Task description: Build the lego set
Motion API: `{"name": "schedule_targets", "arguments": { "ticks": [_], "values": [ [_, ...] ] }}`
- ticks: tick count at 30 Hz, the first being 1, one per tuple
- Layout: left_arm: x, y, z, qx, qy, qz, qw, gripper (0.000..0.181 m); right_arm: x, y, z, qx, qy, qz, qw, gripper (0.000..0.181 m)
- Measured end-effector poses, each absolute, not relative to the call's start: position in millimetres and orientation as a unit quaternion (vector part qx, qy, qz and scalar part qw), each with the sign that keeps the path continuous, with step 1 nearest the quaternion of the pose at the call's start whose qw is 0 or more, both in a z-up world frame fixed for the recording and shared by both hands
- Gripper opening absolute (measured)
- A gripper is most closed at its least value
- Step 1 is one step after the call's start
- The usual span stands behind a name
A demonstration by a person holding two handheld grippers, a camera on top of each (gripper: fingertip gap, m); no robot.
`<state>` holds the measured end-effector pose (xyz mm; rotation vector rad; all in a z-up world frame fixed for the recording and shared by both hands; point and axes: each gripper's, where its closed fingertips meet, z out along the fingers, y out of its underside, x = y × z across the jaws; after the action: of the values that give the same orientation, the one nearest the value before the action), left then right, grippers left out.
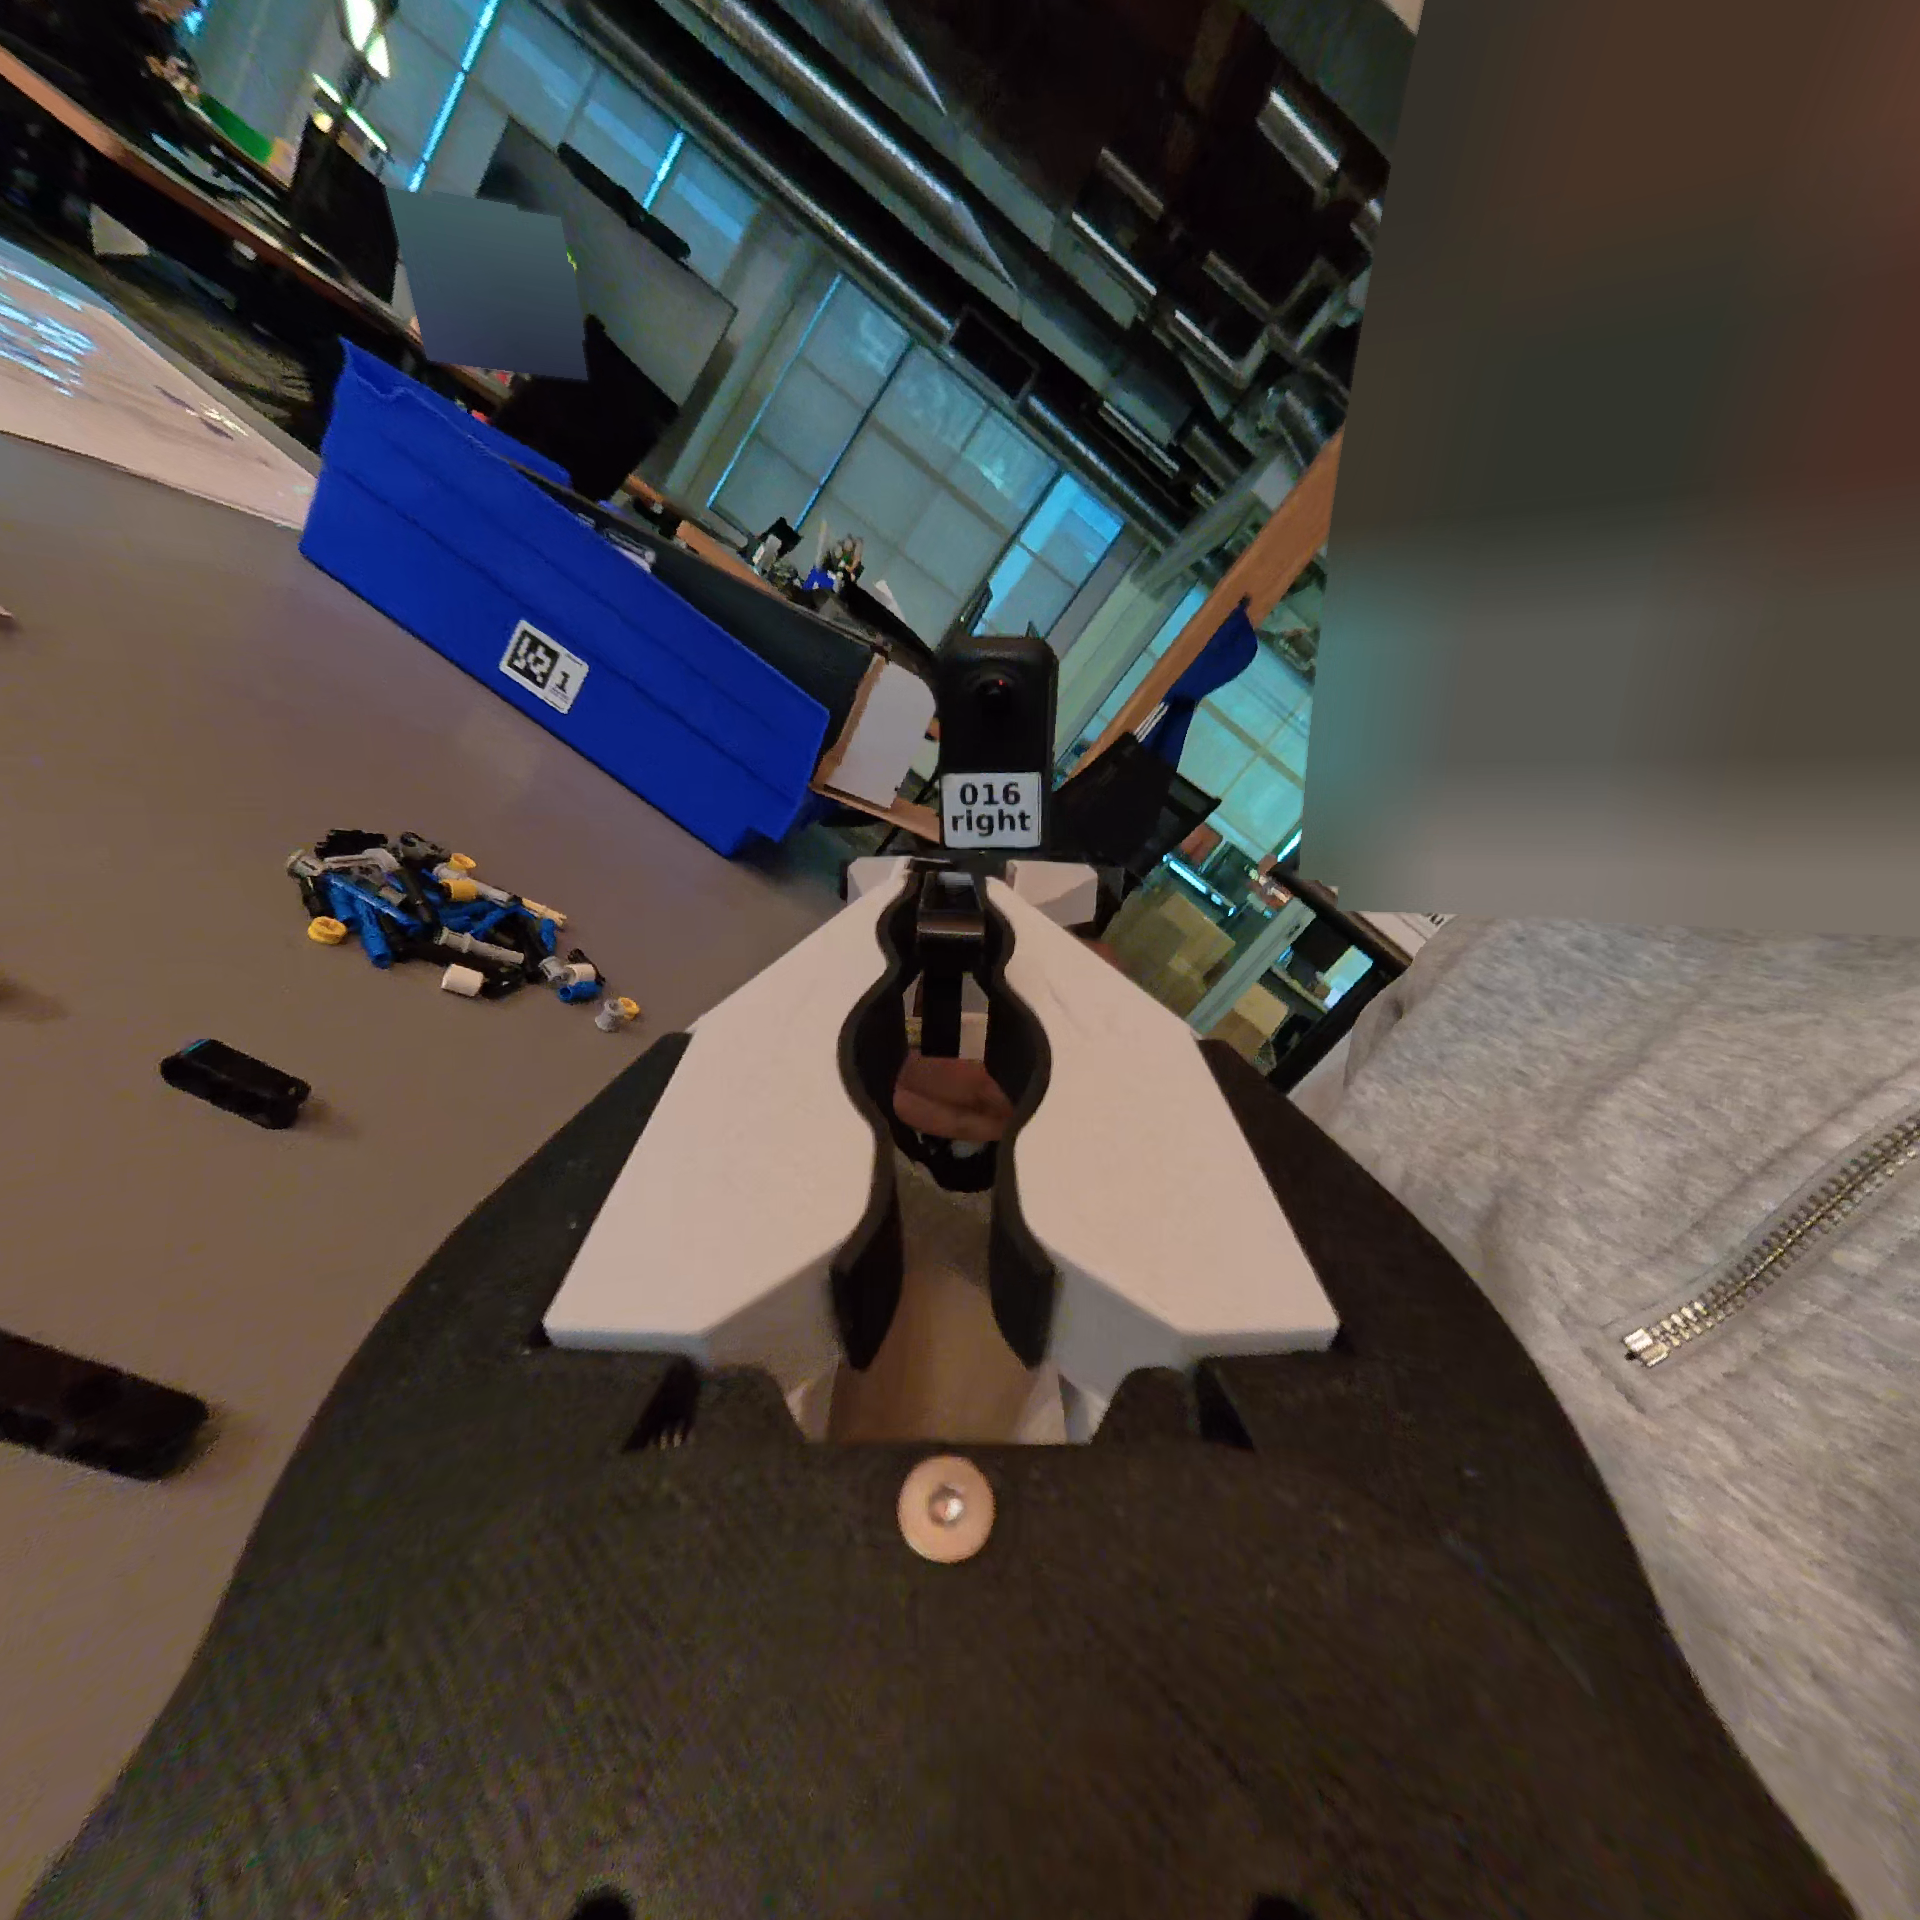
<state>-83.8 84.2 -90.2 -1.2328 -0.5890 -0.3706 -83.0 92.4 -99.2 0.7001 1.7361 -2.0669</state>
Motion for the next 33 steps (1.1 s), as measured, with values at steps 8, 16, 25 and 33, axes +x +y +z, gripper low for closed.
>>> {"name": "schedule_targets", "arguments": {
  "ticks": [8, 16, 25, 33],
  "values": [
    [-94.6, 73.1, -86.9, -0.535, -0.293, -0.173, 0.773, 0.005, -86.3, 94.5, -98.8, 0.251, 0.612, -0.732, 0.163, 0.033],
    [-94.1, 73.5, -86.5, -0.534, -0.292, -0.171, 0.775, 0.006, -75.6, 77.2, -111.8, 0.229, 0.665, -0.7, 0.128, 0.038],
    [-88.3, 77.0, -84.6, -0.538, -0.278, -0.177, 0.776, 0.005, -73.1, 75.0, -111.7, 0.229, 0.663, -0.699, 0.139, 0.027],
    [-91.9, 75.3, -83.9, -0.527, -0.29, -0.182, 0.778, 0.021, -74.3, 77.4, -108.2, 0.225, 0.661, -0.705, 0.127, 0.024]
  ]
}}
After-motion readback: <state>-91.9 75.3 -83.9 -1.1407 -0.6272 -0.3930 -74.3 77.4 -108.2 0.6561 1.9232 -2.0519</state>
